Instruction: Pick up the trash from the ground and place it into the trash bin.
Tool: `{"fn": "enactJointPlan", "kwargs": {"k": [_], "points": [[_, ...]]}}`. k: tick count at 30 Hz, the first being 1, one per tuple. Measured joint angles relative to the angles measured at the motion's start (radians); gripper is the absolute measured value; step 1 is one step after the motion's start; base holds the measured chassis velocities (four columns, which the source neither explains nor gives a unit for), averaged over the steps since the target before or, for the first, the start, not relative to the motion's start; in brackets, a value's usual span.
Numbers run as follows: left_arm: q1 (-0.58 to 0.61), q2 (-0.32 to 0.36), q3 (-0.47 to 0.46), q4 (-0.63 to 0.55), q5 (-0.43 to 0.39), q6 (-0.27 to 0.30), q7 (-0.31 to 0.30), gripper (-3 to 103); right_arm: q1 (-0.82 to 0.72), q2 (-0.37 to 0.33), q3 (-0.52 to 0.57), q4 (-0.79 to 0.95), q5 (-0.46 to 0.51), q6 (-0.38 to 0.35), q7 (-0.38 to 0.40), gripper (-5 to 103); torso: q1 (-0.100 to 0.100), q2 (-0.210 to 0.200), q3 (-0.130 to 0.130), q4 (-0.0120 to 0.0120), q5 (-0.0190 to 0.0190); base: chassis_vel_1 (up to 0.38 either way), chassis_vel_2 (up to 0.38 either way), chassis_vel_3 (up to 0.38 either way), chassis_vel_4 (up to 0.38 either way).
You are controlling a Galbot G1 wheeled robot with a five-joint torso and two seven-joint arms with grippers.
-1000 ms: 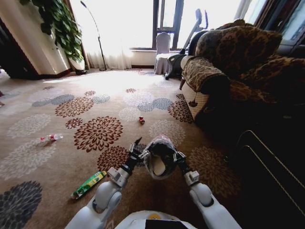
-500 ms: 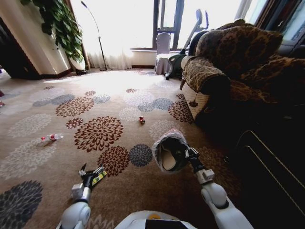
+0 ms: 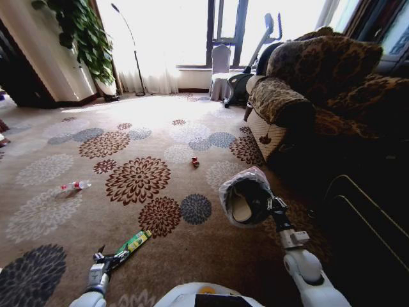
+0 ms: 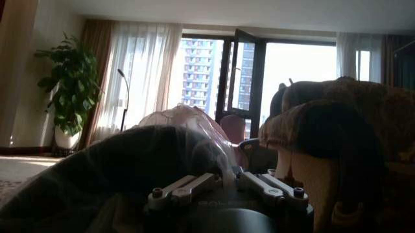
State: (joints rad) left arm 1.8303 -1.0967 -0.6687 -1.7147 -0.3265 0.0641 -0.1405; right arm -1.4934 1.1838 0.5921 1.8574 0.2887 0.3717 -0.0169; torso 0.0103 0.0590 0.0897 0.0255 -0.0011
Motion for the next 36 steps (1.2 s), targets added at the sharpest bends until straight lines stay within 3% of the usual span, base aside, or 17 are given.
{"fn": "enactJointPlan", "kwargs": {"k": [3, 6, 9, 19, 28, 30, 33, 36], "points": [[-0.011, 0.0, 0.026, 0.007, -0.031, 0.058, 0.053, 100, -0.017, -0.001, 0.003, -0.001, 0.012, 0.035, -0.002, 0, 0.0, 0.0, 0.0, 0.0007, 0.0021, 0.317, 0.287, -0.302, -0.281], [-0.044, 0.003, 0.061, 0.059, -0.032, 0.069, 0.098, 100, -0.019, -0.002, 0.008, 0.002, -0.016, 0.069, -0.002, 0, 0.0, 0.0, 0.0, 0.0003, 0.0001, 0.243, 0.264, -0.276, -0.248], [-0.075, 0.0, 0.079, 0.102, -0.013, 0.061, 0.136, 100, -0.025, -0.005, 0.008, 0.023, -0.042, 0.075, -0.002, 0, 0.0, 0.0, 0.0, 0.0001, 0.0009, 0.156, 0.181, -0.173, -0.192], [-0.159, -0.003, 0.122, 0.185, -0.067, 0.06, 0.202, 103, -0.045, -0.009, -0.009, 0.056, -0.083, 0.065, -0.001, 0, 0.0, 0.0, 0.0, 0.0003, 0.0013, 0.007, 0.004, -0.004, -0.002], [-0.278, -0.025, 0.157, 0.336, -0.103, 0.06, 0.249, 97, -0.064, -0.012, -0.015, 0.095, -0.11, 0.043, -0.001, 0, 0.0, 0.0, 0.0, 0.0004, 0.001, 0.0, 0.0, 0.0, 0.0], [-0.318, -0.044, 0.171, 0.372, -0.102, 0.042, 0.295, 85, -0.057, -0.016, -0.024, 0.112, -0.121, 0.021, -0.001, 0, 0.0, 0.0, 0.0, 0.0002, 0.0012, 0.0, 0.0, 0.0, 0.0], [-0.32, -0.048, 0.172, 0.374, -0.099, 0.03, 0.313, 81, -0.055, -0.018, -0.027, 0.115, -0.123, 0.019, -0.001, 0, 0.0, 0.0, 0.0, 0.0002, 0.001, 0.0, 0.0, 0.0, 0.0], [-0.307, -0.049, 0.17, 0.367, -0.094, 0.007, 0.328, 68, -0.055, -0.018, -0.029, 0.116, -0.124, 0.017, -0.001, 0, 0.0, 0.0, 0.0, 0.0004, 0.0012, 0.0, 0.0, 0.0, 0.0]]}}
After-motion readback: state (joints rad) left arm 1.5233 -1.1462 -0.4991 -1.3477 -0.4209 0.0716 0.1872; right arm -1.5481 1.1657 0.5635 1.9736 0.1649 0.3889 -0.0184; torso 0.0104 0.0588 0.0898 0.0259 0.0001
